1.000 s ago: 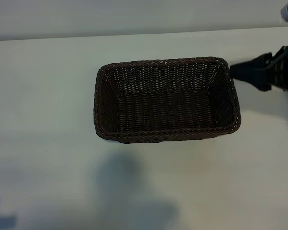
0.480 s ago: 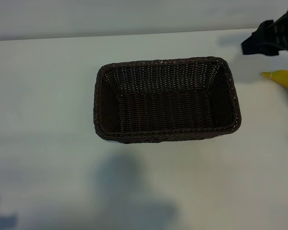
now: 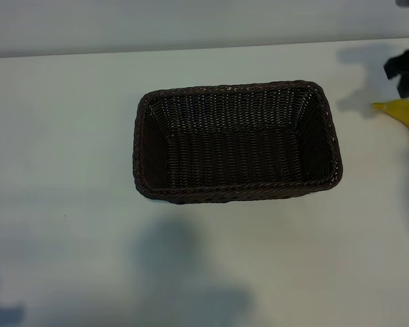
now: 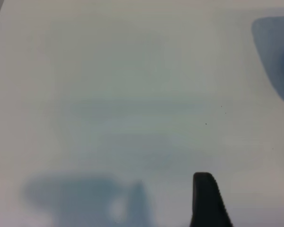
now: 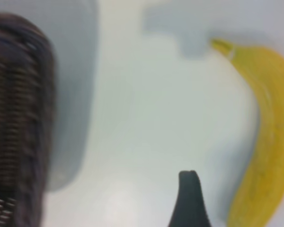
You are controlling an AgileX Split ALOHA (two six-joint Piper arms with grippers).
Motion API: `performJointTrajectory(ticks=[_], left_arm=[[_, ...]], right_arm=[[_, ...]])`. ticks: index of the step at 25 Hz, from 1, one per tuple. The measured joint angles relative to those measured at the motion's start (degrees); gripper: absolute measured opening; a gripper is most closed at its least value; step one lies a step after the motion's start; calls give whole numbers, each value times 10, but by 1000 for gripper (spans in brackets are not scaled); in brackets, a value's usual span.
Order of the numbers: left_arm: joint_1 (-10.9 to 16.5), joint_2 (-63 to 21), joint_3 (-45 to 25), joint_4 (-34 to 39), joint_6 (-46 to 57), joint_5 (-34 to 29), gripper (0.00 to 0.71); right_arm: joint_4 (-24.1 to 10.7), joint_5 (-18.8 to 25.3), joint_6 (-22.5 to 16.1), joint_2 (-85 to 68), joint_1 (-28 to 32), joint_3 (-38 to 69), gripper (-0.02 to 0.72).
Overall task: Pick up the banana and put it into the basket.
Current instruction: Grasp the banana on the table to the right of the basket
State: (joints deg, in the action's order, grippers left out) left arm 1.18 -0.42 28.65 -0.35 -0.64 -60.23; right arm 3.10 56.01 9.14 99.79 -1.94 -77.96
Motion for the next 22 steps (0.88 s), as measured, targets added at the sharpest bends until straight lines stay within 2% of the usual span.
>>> performJointTrajectory(ticks=[9, 13, 16, 22], left_arm=[[0, 0, 0, 0, 0, 0, 446], [0, 0, 0, 0, 0, 0, 446], [0, 0, 0, 0, 0, 0, 446], [0, 0, 0, 0, 0, 0, 446]], right_arm=[[-14, 4, 0, 52, 63, -1, 540], [5, 3, 2, 71, 69, -2, 540], [25, 0, 20, 89, 69, -2, 540], [26, -18, 33, 110, 69, -2, 540]])
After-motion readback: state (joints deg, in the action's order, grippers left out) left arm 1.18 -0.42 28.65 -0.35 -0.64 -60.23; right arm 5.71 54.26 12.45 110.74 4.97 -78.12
